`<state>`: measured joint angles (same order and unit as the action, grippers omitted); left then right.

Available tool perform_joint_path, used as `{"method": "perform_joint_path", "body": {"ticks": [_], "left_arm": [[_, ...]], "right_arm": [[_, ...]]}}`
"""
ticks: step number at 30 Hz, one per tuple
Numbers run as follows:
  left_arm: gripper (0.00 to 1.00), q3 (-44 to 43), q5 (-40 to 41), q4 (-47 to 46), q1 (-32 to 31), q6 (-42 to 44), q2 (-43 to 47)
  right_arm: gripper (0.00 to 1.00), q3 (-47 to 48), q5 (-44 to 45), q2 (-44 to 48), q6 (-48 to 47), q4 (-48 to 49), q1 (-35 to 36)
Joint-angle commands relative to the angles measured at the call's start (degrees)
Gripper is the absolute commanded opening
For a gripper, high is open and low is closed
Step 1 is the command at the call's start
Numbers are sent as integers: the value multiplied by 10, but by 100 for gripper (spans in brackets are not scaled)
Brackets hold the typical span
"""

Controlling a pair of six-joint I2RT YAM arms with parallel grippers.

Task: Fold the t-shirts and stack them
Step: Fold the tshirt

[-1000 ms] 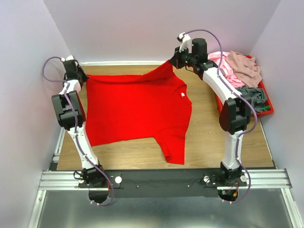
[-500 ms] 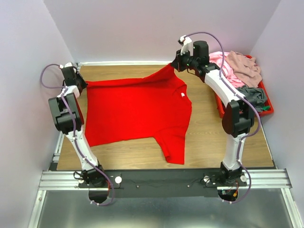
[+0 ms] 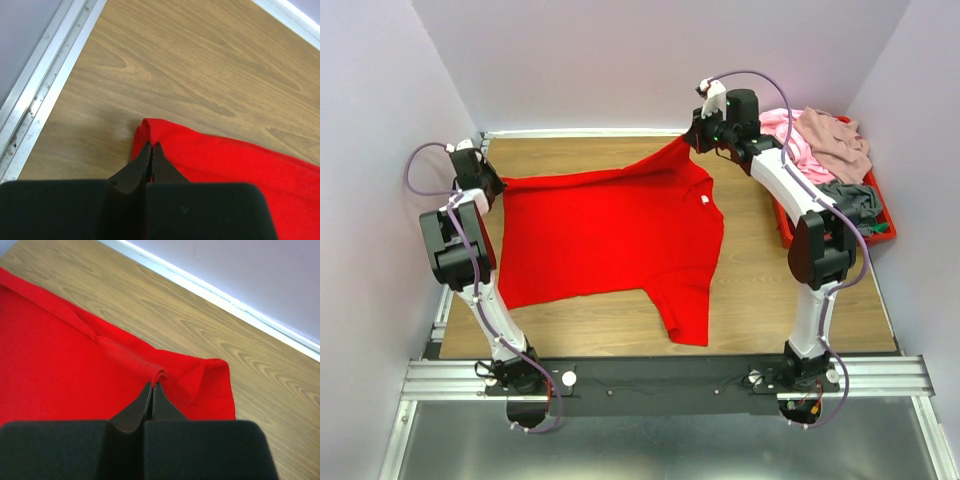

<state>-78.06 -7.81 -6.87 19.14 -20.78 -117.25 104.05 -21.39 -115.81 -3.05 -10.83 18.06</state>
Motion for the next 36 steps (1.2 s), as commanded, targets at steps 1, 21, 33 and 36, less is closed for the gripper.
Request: {"method": "perform_joint_path", "body": {"ticks": [1,21,33,36], "left_arm": [[0,15,-10,-14,6,2,31],[0,52,-7,-17,6,5,60],[0,76,-1,-16,6,6,80],[0,82,2,-15,6,6,84]], "right_arm": [[0,-10,21,13,-3,-7,5],[0,-40,8,37,-4,-8,5],[1,-46,21,29,-5,-8,5],[1,-48,24,30,-6,-8,5]]}}
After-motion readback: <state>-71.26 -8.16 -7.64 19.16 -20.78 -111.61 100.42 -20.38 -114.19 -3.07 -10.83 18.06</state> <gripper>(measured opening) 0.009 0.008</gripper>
